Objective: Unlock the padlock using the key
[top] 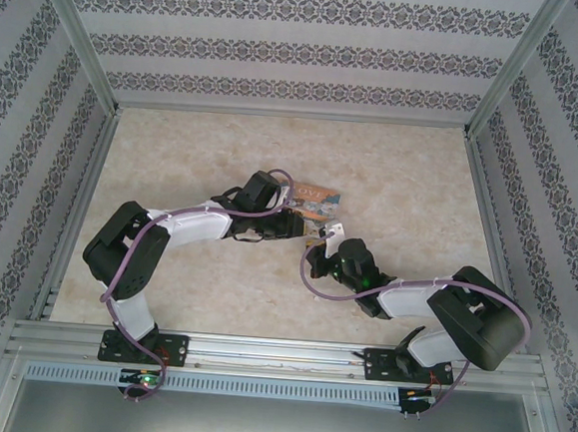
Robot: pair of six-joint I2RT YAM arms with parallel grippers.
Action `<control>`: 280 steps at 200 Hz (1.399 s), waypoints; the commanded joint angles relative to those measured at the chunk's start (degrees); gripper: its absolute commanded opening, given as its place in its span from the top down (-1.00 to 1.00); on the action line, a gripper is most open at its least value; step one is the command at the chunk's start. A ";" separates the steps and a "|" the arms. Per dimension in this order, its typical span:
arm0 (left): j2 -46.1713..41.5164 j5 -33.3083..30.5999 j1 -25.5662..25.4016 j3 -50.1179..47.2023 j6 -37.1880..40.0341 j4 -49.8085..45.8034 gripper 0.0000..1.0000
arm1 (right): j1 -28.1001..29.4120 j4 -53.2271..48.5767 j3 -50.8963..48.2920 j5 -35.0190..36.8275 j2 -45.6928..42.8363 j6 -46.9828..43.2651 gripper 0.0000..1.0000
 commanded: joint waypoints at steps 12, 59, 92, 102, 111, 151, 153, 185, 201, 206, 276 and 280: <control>0.19 1.69 0.66 2.09 0.16 0.07 0.53 | -0.62 2.63 -0.18 -0.57 -1.45 -0.84 1.00; 0.34 1.88 0.84 2.13 0.18 -0.01 0.53 | -0.65 2.21 -0.03 -0.56 -1.31 -0.93 1.00; 0.25 2.00 0.92 1.99 0.00 0.12 0.53 | -0.62 1.58 -0.35 -0.04 -1.75 -1.10 1.00; 0.24 2.13 0.92 1.97 -0.04 0.07 0.53 | -0.64 1.48 -0.38 0.05 -1.84 -1.12 1.00; 0.25 2.26 0.92 1.99 -0.10 0.16 0.53 | -0.56 1.48 -0.38 0.20 -1.82 -1.04 1.00; 0.25 2.79 0.92 2.10 -0.33 0.25 0.53 | -0.38 2.93 0.69 2.02 -0.74 -1.69 1.00; 0.19 2.79 0.92 2.06 -0.36 0.25 0.53 | -0.32 2.97 0.82 1.99 -0.65 -1.71 1.00; 0.01 2.75 0.92 2.05 -0.37 0.08 0.53 | -0.30 3.44 2.01 2.83 0.42 -2.55 1.00; -0.09 2.62 0.99 1.91 -0.37 -0.01 0.53 | -0.25 3.26 1.59 3.73 0.21 -2.67 1.00; -0.14 2.62 0.93 1.81 -0.37 0.03 0.53 | -0.26 3.18 1.37 4.09 -0.02 -2.62 1.00; 0.21 2.79 0.92 1.97 -0.54 0.08 0.53 | -0.21 3.72 1.33 2.35 -0.39 -2.18 1.00; 0.17 2.84 0.92 2.01 -0.54 0.08 0.54 | -0.15 3.89 1.38 2.24 -0.30 -2.16 1.00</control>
